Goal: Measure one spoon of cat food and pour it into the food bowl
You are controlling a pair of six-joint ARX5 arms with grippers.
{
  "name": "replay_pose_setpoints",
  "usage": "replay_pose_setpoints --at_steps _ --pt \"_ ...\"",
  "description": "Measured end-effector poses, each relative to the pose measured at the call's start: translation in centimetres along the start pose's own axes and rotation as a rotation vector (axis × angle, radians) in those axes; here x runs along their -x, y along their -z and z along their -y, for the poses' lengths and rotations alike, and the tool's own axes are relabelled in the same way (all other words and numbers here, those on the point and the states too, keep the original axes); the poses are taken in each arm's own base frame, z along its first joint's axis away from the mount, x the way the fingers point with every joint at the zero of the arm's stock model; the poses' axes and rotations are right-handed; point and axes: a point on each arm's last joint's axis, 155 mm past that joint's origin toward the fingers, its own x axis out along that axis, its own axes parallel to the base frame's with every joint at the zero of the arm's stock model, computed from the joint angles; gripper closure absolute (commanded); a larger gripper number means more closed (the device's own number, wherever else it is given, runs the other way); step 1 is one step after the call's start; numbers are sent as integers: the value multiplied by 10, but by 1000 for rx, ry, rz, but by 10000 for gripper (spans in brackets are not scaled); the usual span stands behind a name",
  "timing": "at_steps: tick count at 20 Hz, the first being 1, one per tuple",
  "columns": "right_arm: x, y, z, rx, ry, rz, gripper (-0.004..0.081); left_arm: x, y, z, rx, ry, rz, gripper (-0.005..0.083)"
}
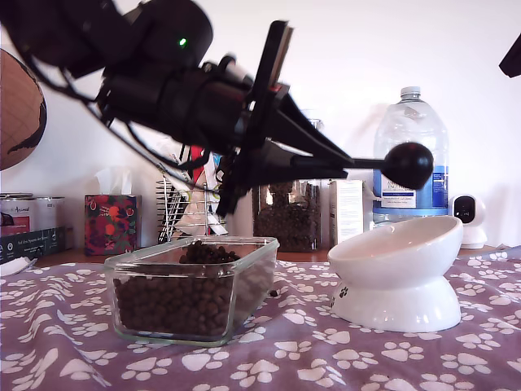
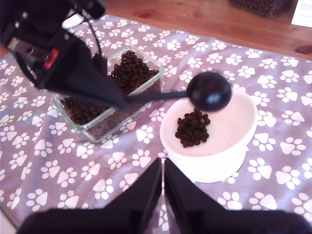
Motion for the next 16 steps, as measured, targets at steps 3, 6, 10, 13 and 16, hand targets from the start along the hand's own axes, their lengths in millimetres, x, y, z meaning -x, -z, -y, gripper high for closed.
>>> replay_pose_setpoints --at_steps 3,6,10,13,16 --pt "0 0 0 1 0 0 783 17 -11 -5 -182 -152 22 794" --pt "0 0 0 0 0 0 783 48 -14 -17 -343 -362 20 794" --pt "0 0 0 1 0 1 783 102 -9 -41 -471 -669 -38 794" --pt "0 0 0 0 0 1 783 137 5 -67 -514 -876 -141 794" --pt "0 0 0 1 0 1 783 158 16 -83 -545 -1020 -228 794"
